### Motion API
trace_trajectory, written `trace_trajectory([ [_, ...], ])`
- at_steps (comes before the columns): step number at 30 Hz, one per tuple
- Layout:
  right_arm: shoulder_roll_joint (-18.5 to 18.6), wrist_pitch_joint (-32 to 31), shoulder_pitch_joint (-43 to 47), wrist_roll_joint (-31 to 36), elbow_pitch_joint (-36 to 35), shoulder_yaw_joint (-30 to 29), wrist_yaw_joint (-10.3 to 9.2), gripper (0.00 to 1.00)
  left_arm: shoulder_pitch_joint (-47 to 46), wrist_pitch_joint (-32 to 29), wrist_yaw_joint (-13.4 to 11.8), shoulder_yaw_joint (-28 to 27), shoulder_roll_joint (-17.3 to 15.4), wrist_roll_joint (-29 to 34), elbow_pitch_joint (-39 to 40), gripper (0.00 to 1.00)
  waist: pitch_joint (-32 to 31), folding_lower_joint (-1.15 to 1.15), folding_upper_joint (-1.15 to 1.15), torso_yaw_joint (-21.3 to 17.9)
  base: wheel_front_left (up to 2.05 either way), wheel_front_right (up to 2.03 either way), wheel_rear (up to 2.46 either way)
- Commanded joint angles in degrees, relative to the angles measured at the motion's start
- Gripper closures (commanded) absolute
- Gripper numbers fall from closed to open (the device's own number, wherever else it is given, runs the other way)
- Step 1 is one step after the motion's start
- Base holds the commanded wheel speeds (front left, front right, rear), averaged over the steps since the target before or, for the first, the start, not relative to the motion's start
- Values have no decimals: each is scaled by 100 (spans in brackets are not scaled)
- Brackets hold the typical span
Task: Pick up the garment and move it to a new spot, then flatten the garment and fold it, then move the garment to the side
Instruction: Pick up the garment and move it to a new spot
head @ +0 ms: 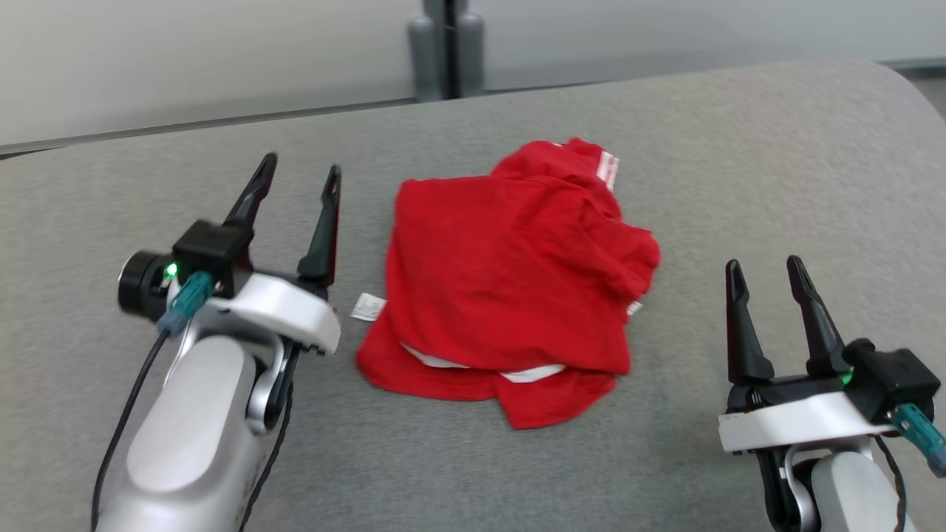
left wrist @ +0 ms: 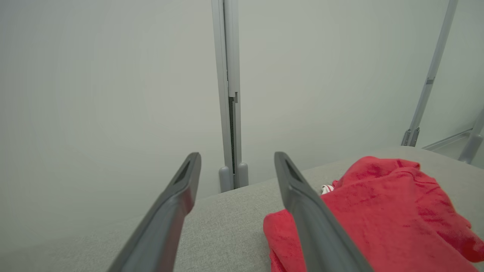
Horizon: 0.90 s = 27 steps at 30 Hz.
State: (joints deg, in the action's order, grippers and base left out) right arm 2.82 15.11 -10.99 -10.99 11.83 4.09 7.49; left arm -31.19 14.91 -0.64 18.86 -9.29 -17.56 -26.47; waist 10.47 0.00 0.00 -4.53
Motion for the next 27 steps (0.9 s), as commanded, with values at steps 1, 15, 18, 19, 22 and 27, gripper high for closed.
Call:
trace_trajectory([
  [1, 14, 9, 63, 27, 2, -18, 0, 0, 203, 29, -47, -61, -63, 61, 170, 0, -212, 0, 0, 349, 0, 0, 0],
  [15, 13, 8, 266, 55, 106, 65, 0, 0, 1991, 27, -127, -640, 166, 456, 1338, 0, -429, 0, 0, 753, 0, 0, 0],
  [18, 15, 9, 263, 71, 124, 74, 0, 0, 2103, 28, -47, -735, 287, 525, 1382, 0, -455, 0, 0, 746, 0, 0, 0],
  [19, 13, 9, 264, 75, 129, 79, 0, 0, 2122, 28, -26, -754, 313, 551, 1380, 0, -460, 0, 0, 741, 0, 0, 0],
  [22, 13, 9, 262, 83, 136, 88, 0, 0, 2100, 28, 68, -808, 365, 640, 1348, 0, -471, 0, 0, 727, 0, 0, 0],
  [27, 13, 8, 239, 58, 159, 118, 0, 0, 2022, 28, 244, -877, 458, 657, 1292, 0, -471, 0, 0, 670, 0, 0, 0],
])
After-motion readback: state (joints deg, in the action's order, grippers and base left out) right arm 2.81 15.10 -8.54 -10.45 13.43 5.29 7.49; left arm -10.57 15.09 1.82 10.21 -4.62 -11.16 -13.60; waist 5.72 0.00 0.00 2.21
